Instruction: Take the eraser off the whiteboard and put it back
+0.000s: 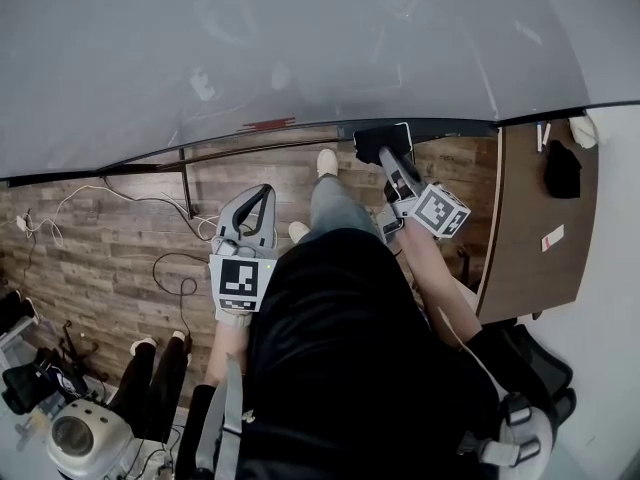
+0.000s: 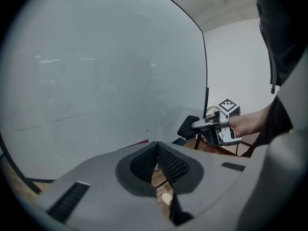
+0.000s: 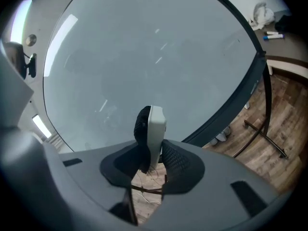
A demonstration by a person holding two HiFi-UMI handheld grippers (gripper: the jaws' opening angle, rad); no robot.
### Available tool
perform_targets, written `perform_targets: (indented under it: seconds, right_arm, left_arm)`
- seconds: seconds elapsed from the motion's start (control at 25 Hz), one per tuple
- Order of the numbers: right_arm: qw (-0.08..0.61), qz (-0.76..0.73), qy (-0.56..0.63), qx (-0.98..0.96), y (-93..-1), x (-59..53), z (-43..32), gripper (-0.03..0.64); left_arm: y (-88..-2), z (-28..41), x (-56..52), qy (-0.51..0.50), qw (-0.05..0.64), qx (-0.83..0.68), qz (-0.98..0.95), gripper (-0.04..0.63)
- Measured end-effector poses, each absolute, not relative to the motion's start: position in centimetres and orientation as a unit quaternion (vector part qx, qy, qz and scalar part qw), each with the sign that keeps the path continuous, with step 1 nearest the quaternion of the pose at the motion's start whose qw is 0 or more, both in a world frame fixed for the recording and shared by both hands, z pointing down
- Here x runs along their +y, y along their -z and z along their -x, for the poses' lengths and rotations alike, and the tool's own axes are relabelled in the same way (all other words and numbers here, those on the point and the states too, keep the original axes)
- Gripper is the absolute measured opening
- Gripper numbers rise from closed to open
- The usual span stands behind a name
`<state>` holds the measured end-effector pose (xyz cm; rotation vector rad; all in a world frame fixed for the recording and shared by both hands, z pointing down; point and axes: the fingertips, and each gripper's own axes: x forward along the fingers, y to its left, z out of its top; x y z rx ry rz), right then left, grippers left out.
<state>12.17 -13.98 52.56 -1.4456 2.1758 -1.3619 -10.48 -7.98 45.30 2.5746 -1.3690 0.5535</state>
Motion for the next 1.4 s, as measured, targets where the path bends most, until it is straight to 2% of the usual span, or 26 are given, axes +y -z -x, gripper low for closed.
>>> perform_targets:
  seconds: [0.88,1.4]
  right_arm:
    - [0.155,0.495,0.587,0.622,-59.8,-16.6,-12.3,0.130]
    - [0.173,0.499,0.613,0.588,-61.7,-17.2,-12.8,0.149]
  left_arm:
    - [-46.0,13.4,-9.2,-0.195,0.100,-0.481,-0.849,0.008]
    - [-46.3,13.5,-9.2,-0.197,0.102,-0.479,-0.849,0.008]
